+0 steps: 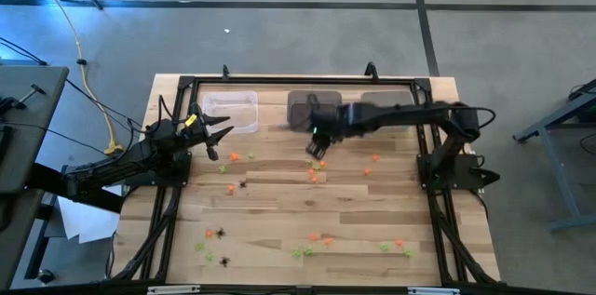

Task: Sort Halloween decoration
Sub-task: Put the green spider toy into the black bin

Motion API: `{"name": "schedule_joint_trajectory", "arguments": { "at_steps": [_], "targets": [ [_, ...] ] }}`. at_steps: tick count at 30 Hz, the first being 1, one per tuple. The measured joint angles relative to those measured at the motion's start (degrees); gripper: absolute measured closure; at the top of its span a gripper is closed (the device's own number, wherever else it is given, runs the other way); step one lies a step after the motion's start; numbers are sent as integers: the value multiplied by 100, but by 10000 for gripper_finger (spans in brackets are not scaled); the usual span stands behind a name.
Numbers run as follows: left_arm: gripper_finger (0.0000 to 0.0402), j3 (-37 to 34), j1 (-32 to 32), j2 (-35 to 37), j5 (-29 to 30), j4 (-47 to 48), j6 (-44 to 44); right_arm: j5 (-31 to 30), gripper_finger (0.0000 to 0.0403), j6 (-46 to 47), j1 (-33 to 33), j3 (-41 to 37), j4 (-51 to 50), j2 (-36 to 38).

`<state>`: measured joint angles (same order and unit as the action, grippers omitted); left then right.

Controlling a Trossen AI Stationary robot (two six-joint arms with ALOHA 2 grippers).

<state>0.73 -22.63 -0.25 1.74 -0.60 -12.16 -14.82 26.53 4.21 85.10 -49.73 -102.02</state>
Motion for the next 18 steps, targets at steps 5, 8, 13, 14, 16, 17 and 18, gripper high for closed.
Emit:
{"name": "schedule_joint_trajectory", "arguments": {
  "at_steps": [5, 8, 13, 14, 16, 17, 18],
  "targets": [
    [271, 0, 0, 2, 0, -1, 0, -111, 262, 187, -277, -7, 349, -518],
    [271, 0, 0, 2, 0, -2, 0, 124, 262, 202, -234, -11, 470, -864],
    [271, -1, 0, 0, 0, -1, 0, 565, 262, 262, -192, -11, 650, -1246],
    [271, 0, 0, 0, 0, -2, 0, 578, 262, 259, -192, -11, 692, -1311],
    [271, 0, 0, 1, 0, -2, 0, 607, 262, 257, -180, -11, 779, -1382],
    [271, -1, 0, 2, 0, -2, 0, 645, 262, 256, -163, -11, 833, -1416],
    [271, -2, 0, 1, 0, 0, 0, 714, 262, 258, -150, -11, 871, -1455]
  ]
}}
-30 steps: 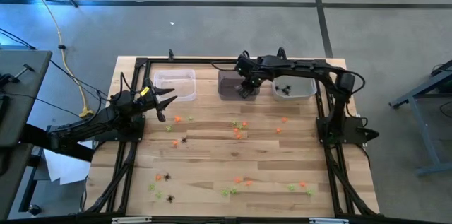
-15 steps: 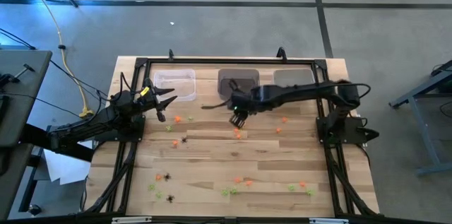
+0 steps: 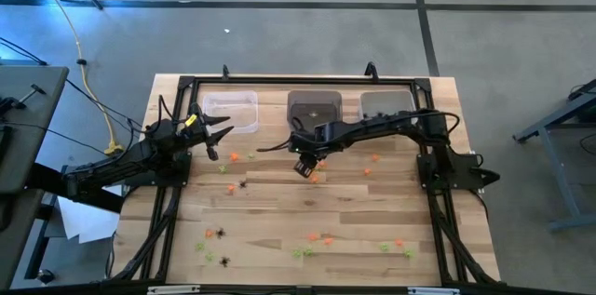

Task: Sort Halloween decoration
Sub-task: Put the green spider toy into the black bin

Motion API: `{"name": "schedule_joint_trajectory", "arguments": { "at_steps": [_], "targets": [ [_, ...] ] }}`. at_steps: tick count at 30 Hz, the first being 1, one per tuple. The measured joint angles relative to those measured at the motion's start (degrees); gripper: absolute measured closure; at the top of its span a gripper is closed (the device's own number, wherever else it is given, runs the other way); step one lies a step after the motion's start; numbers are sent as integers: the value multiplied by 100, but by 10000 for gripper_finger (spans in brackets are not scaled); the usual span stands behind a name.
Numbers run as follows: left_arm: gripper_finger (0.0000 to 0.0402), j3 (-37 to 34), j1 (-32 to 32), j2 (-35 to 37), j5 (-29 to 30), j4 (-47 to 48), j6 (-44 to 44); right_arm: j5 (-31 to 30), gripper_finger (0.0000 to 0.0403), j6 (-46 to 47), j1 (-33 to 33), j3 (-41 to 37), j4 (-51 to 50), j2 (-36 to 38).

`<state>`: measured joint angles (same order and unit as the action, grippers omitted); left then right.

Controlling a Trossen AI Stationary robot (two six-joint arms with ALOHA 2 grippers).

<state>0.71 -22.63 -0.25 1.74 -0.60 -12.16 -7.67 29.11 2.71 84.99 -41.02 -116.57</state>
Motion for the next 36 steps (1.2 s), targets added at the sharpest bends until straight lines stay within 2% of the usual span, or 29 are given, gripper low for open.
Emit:
{"name": "schedule_joint_trajectory", "arguments": {
  "at_steps": [8, 18, 22, 30, 36],
  "targets": [
    [271, 1, 0, 1, 0, -2, 0, 528, 262, 61, 113, 0, 218, -352],
    [271, 2, 0, 0, 0, -2, 0, 681, 265, 101, 117, 4, 265, -450],
    [271, 1, 0, 1, 0, 0, 0, 672, 290, 148, 122, 4, 253, -452],
    [271, 2, 0, 1, 0, -2, 0, 693, 376, 203, 122, 4, 256, -457],
    [271, 0, 0, 2, 0, -2, 0, 745, 388, 203, 122, 7, 253, -457]
  ]
}}
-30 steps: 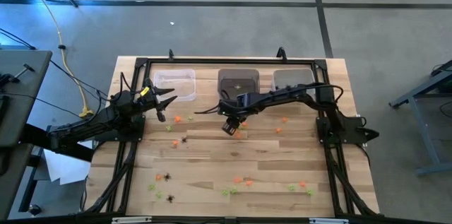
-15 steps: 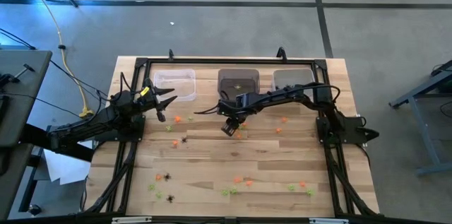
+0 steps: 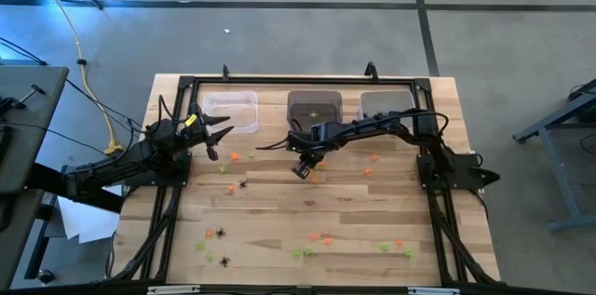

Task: Sort Halloween decoration
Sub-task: Put the green spider toy into the black bin

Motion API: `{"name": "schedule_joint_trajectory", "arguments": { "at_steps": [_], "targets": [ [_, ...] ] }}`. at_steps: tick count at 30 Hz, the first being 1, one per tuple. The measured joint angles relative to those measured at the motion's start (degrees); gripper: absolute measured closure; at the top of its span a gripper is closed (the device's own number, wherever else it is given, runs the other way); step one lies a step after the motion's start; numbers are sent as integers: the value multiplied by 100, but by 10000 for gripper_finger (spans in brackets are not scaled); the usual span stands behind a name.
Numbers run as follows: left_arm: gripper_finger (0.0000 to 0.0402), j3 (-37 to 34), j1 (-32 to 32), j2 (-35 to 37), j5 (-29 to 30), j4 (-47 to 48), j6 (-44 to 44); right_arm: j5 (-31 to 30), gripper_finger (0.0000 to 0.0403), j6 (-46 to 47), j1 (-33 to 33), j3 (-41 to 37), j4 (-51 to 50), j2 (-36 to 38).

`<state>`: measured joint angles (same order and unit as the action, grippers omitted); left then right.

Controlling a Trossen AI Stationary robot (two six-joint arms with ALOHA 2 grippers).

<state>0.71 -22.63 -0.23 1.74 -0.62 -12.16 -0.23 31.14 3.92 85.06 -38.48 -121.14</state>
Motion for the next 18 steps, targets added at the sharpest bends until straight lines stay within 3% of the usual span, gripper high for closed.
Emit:
{"name": "schedule_joint_trajectory", "arguments": {
  "at_steps": [18],
  "targets": [
    [271, 1, 2, 0, 1, 0, 0, -65, 389, -4, -7, -9, -554, 704]
  ]
}}
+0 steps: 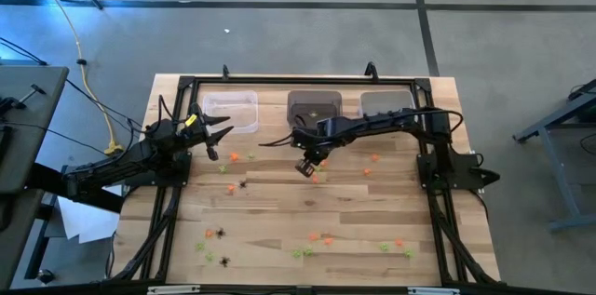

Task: Sort Halloween decoration
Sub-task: Put the green spider toy into the black bin

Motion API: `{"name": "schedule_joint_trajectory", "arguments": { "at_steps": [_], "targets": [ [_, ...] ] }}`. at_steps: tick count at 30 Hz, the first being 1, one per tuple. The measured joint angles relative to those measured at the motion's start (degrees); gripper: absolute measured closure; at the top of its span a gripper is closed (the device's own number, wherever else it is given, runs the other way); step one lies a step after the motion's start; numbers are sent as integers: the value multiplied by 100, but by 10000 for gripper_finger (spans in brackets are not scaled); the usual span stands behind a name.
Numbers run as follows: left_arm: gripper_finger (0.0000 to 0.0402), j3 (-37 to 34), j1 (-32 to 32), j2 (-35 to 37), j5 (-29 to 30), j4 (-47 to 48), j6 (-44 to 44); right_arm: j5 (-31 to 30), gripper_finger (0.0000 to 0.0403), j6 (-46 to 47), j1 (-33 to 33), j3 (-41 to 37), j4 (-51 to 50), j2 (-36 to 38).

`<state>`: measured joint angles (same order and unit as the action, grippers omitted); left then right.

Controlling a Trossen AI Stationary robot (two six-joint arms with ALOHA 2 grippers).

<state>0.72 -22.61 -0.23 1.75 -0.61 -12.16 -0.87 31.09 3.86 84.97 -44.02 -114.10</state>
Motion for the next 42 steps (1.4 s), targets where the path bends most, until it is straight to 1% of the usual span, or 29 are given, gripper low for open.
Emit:
{"name": "schedule_joint_trajectory", "arguments": {
  "at_steps": [9, 18, 24, 30, 36, 42],
  "targets": [
    [271, 1, 0, -1, 1, 1, 0, -321, 389, -2, 0, 0, -221, 578],
    [271, 1, 0, -1, 1, -1, 0, -443, 389, -32, 83, 2, -350, 723],
    [271, 1, 0, 0, 1, 1, 0, -398, 389, -209, 509, 4, -259, 723],
    [271, -1, 0, 0, 1, -1, 0, -209, 389, -480, 1149, 4, -8, 723],
    [271, 1, 0, -1, 1, 0, 0, -198, 389, -703, 1797, 4, 262, 723],
    [271, -1, 0, 0, 1, 1, 0, -183, 389, -946, 2095, 4, 273, 723]
  ]
}}
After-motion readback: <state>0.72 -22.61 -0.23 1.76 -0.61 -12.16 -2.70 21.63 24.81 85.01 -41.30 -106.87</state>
